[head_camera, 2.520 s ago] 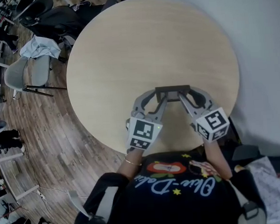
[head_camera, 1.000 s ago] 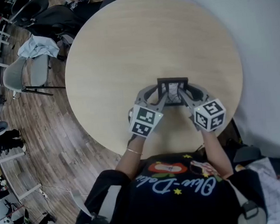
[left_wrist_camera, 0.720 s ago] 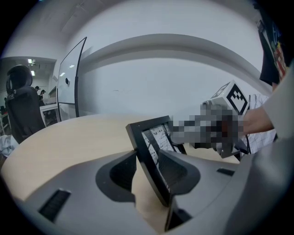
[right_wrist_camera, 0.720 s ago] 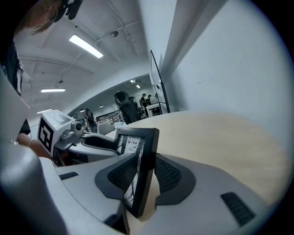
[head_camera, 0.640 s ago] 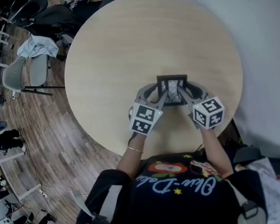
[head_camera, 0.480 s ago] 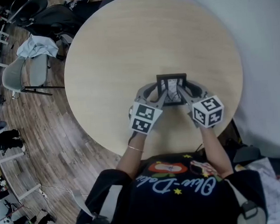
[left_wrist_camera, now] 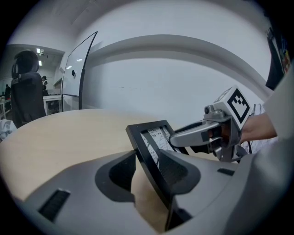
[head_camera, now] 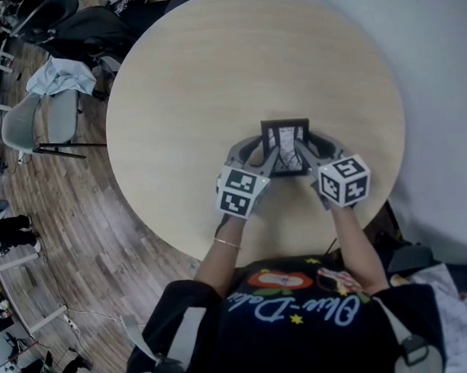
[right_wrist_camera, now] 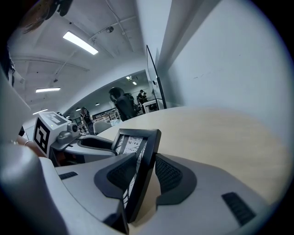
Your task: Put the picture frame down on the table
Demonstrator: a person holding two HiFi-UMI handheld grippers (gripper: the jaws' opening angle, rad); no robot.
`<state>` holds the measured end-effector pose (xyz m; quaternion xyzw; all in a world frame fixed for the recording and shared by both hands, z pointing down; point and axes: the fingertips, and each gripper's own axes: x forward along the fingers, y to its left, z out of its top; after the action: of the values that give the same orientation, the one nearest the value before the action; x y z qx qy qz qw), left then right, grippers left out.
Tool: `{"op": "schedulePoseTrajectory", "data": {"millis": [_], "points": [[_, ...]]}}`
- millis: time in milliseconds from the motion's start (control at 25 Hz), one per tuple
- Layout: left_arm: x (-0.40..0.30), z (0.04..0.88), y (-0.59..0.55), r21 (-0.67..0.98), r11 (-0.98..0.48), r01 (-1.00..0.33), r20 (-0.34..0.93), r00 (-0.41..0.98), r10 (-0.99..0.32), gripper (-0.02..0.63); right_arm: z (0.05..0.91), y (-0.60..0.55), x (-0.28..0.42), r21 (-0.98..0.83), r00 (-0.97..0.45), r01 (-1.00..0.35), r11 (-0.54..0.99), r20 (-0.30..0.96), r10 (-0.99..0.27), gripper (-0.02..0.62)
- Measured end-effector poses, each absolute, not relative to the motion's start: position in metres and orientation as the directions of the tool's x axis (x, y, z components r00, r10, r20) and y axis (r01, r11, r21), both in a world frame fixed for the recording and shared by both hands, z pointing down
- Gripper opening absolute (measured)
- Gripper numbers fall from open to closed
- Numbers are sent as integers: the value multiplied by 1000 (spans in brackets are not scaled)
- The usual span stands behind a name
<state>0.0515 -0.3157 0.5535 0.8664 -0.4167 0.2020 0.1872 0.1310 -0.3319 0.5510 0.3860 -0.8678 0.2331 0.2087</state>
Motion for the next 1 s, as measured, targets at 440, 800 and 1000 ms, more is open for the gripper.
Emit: {"op": "schedulePoseTrajectory", "data": {"millis": [440, 800, 1000], "points": [[53, 563, -316, 177, -557, -812, 519, 558, -648, 140, 562, -333, 135, -248, -586, -788, 564, 585, -561, 112], [55, 574, -319, 179, -544, -819, 542, 544, -640, 140, 575, -336, 139, -215, -542, -810, 546, 627, -559, 115], [56, 576, -319, 172, -545, -821, 551, 539, -637, 140, 577, -336, 139, -211, -531, -815, 540, 643, -552, 115]]}}
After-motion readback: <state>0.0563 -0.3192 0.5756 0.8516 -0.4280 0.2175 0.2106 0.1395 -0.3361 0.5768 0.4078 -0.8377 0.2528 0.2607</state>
